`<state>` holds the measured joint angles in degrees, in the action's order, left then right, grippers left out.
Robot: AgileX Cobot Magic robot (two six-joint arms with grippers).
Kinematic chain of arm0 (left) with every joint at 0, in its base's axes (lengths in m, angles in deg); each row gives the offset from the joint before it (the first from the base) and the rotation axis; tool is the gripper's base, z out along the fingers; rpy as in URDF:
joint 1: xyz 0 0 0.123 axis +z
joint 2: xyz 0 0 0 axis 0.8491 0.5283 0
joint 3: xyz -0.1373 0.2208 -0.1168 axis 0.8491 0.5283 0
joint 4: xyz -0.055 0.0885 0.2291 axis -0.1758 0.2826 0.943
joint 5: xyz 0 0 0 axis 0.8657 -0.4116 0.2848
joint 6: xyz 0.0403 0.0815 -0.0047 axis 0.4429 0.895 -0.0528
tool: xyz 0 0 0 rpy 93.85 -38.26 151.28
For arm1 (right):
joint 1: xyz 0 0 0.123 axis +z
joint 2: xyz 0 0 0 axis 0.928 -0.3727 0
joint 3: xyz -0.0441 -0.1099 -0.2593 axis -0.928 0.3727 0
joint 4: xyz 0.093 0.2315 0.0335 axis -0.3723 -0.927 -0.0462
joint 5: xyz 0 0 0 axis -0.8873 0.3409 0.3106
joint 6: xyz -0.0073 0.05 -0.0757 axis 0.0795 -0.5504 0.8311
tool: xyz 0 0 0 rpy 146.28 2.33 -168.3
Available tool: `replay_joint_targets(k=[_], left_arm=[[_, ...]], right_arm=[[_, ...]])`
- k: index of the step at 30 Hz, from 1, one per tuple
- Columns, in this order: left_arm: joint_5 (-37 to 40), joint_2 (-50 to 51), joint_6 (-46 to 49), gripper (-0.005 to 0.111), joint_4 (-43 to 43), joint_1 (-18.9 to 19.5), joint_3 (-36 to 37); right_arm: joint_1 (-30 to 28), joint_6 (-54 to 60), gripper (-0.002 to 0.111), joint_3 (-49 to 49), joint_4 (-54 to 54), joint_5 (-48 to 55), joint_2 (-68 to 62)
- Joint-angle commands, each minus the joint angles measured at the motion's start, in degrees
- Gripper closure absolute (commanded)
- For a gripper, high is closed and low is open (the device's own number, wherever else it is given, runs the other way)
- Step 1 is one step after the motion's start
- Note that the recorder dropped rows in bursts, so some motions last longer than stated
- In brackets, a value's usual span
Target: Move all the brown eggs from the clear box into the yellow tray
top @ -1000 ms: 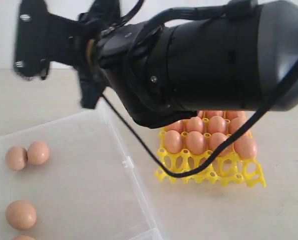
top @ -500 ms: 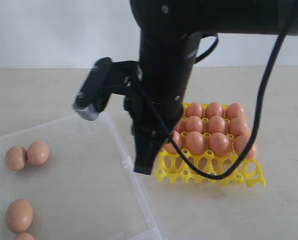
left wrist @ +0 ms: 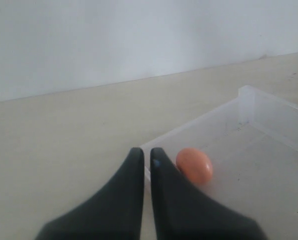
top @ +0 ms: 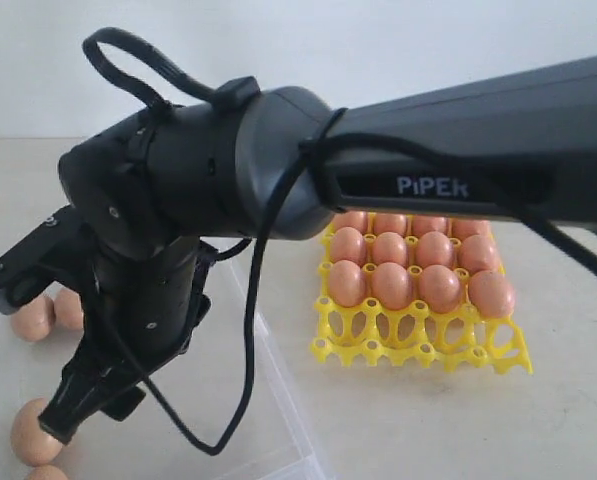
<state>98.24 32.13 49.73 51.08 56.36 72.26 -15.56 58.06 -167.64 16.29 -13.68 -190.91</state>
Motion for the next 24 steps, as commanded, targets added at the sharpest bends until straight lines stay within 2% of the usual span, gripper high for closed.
replay_joint_targets(k=[1,6,8,24], left_arm=[[-0.4,-0.2,0.0,0.103,-0.4,-0.2,0.2],[-0.4,-0.2,0.0,0.103,-0.4,-0.2,0.2],[-0.4,-0.2,0.0,0.103,-0.4,-0.2,0.2],[-0.4,-0.2,0.0,0.103,-0.4,-0.2,0.2]], right_arm=[[0.0,-12.7,0.050,-0.7,-8.6,-2.2,-0.1],[0.0,-15.9,0.050,-0.7,-27.2,-7.5,-0.4],[0.0,-15.9,0.050,-0.7,-30.9,-8.7,-1.1],[0.0,-23.1,0.050,-0.7,-30.1,-5.8,-7.0]])
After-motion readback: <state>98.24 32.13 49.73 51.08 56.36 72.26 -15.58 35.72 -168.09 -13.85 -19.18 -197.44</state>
